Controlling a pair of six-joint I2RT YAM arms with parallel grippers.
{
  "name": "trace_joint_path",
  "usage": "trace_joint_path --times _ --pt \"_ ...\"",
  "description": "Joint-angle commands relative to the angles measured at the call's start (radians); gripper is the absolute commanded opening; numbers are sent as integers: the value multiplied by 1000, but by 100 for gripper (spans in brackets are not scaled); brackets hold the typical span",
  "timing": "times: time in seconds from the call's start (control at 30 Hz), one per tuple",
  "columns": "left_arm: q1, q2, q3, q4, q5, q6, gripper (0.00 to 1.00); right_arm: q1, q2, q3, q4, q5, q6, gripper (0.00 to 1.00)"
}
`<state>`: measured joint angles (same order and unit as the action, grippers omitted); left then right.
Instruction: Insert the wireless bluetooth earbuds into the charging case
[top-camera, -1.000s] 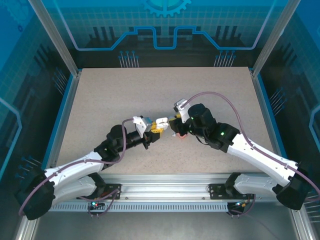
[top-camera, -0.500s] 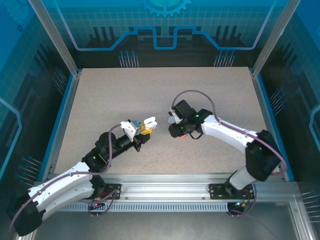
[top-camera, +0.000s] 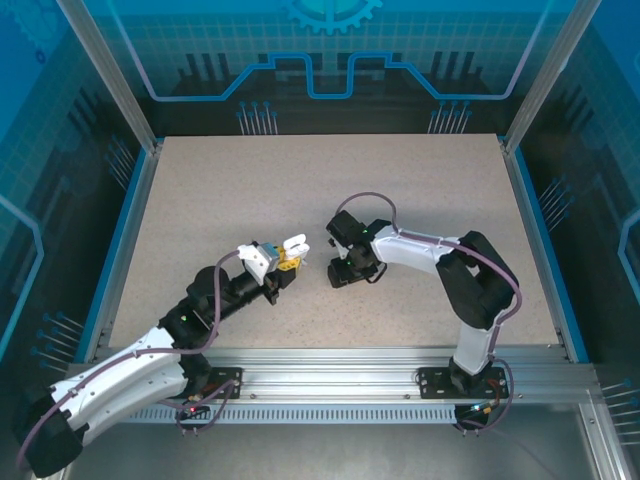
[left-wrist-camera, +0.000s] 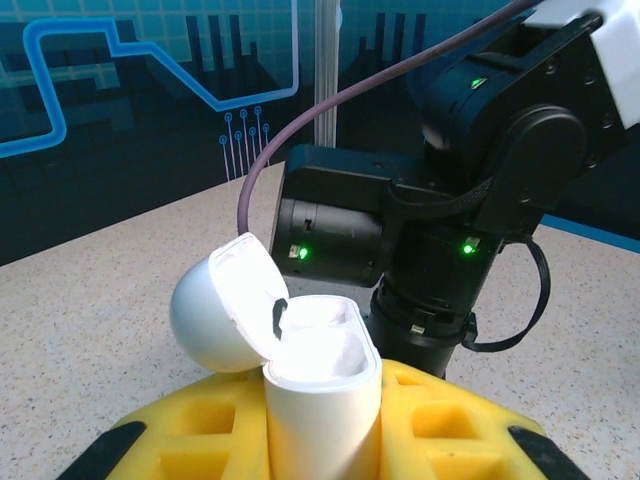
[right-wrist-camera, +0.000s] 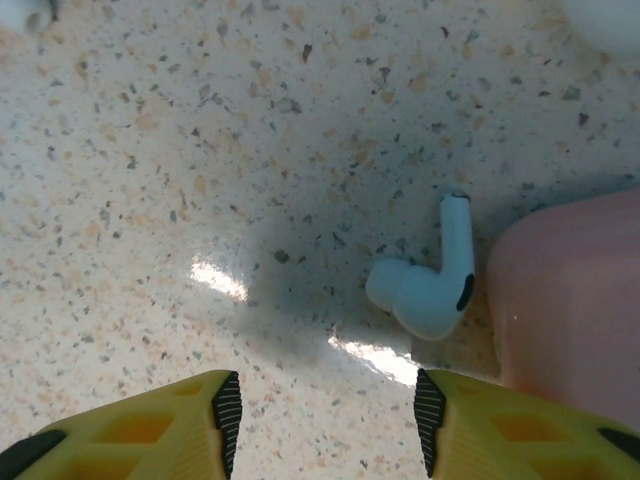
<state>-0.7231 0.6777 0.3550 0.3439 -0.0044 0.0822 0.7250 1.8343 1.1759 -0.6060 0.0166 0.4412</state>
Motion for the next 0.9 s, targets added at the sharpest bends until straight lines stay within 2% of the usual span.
trace_joint_path --times 0.0,0.23,0.4,0.87 --pt "-5 -3 -10 3 -17 23 0 18 36 55 -61 61 17 54" --pt "-7 -2 -5 0 -18 31 0 28 114 126 -132 163 8 56" --pt "-7 -1 -3 -2 -19 37 0 30 153 179 -137 184 -28 58" --pt "-5 -2 2 -15 -18 48 0 73 230 311 -62 44 -183 57"
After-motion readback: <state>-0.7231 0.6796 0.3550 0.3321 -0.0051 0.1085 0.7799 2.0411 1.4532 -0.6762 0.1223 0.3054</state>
